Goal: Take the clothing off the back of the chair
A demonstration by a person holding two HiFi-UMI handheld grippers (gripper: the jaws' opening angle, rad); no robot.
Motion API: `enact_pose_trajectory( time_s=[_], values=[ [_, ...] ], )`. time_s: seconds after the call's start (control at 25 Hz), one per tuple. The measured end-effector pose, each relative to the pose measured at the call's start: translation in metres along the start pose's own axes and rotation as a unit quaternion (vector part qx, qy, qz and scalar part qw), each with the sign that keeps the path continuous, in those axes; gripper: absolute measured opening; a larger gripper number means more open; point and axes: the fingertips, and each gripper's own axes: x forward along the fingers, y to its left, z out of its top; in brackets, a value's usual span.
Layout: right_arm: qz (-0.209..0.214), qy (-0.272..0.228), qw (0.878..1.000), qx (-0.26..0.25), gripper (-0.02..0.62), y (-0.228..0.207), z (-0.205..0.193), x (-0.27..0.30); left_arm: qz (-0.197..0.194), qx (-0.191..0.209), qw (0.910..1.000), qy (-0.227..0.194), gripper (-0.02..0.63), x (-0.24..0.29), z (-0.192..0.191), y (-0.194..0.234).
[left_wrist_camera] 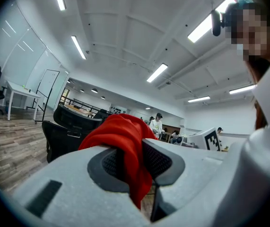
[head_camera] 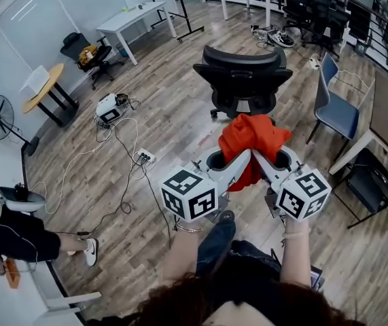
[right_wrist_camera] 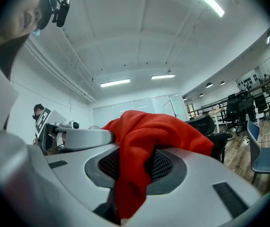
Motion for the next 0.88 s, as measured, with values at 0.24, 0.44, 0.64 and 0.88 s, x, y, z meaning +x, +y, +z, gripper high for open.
enact_pose_trajectory(
  time_s=[0.24, 0.44, 0.64, 0.88],
  values=[
    [0.008, 0.002, 1.0, 0.001, 0.115, 0.013, -0.004, -0.013, 0.011, -0.001, 0.9999, -0.008, 0.089, -0.012, -0.006, -0.015],
    [0.009, -0.002, 1.0, 0.002, 0.115, 0.023, -0.009, -0.023, 0.019, 0.001, 0.9997, -0.012, 0.089, -0.022, -0.012, -0.025],
    [0.012, -0.002, 1.0, -0.003, 0.115, 0.032, -0.011, -0.033, 0.024, 0.008, 0.9996, -0.014, 0.089, -0.03, -0.016, -0.036],
    [0.011, -0.003, 1.0, -0.008, 0.115, 0.039, -0.009, -0.044, 0.023, 0.013, 0.9995, -0.017, 0.089, -0.035, -0.015, -0.048]
  ],
)
